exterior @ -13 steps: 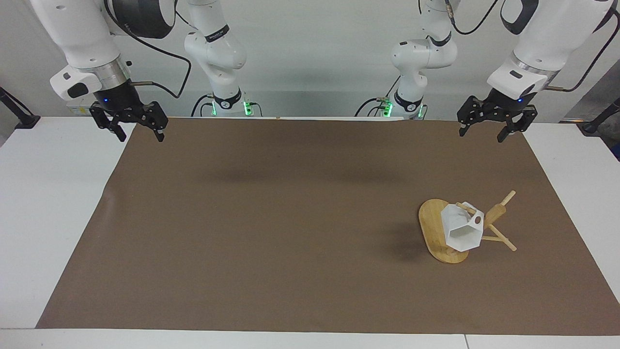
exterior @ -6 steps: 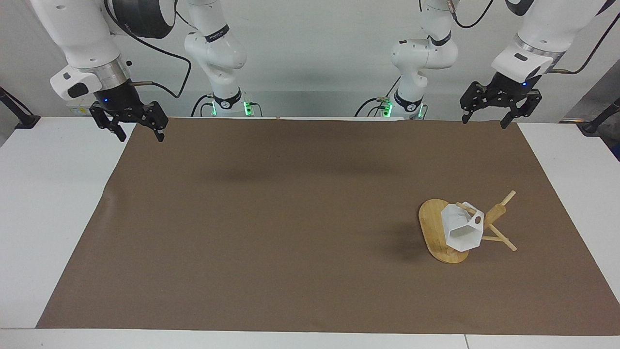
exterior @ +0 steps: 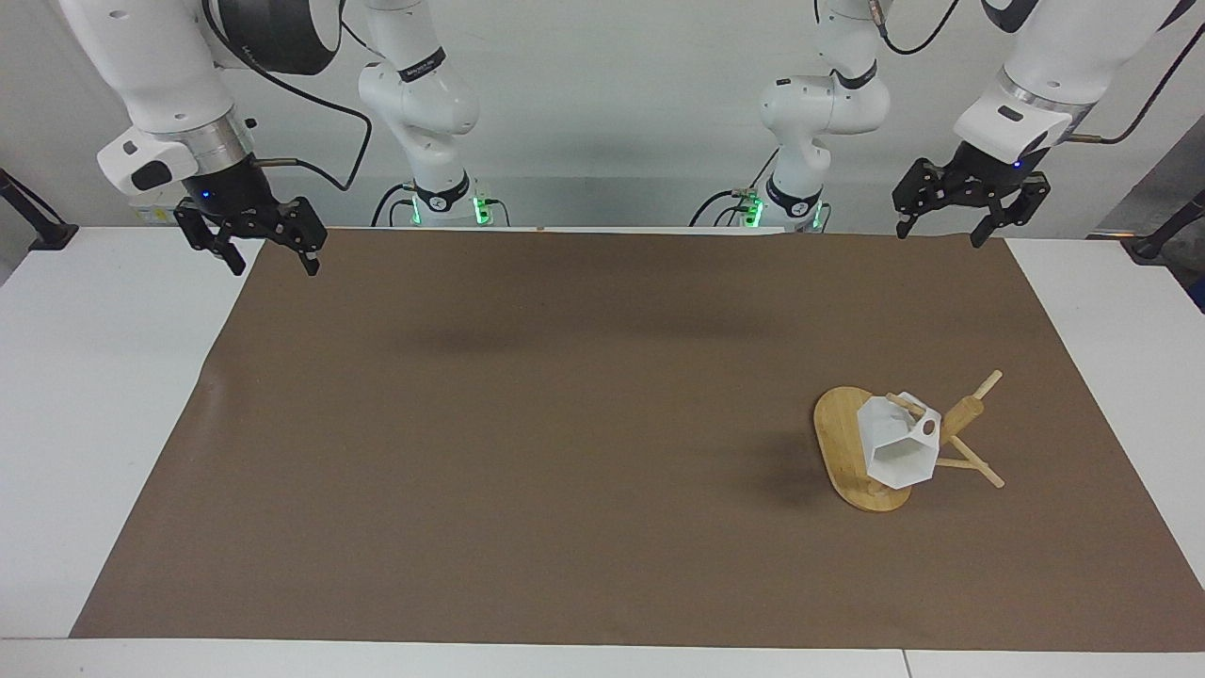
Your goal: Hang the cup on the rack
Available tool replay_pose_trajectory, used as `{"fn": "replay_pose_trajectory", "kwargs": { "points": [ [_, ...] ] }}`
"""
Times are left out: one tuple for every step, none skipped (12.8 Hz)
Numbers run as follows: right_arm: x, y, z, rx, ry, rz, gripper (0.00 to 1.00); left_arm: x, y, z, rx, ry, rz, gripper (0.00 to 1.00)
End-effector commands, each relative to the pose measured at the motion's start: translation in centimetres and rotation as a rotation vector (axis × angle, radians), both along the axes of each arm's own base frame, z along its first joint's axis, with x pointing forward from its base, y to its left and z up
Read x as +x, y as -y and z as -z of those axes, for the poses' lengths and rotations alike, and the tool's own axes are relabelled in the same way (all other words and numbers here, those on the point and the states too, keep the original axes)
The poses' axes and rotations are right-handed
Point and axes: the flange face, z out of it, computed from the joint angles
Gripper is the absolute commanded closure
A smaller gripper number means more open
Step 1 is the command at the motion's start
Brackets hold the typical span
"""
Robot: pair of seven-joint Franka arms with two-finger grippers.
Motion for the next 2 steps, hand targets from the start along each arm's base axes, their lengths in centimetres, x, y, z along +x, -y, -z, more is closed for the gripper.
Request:
{"fn": "replay_pose_trajectory", "kwargs": {
  "points": [
    [-0.78,0.01,-0.14,0.008,-0.003,-0.020,0.00,-0.97,-0.10,0.21,0.023,-0.014,-0.004,0.00],
    [-0.78,0.01,-0.14,0.008,-0.003,-0.020,0.00,-1.00,-0.10,0.26,0.023,-0.014,-0.003,0.00]
  ]
}}
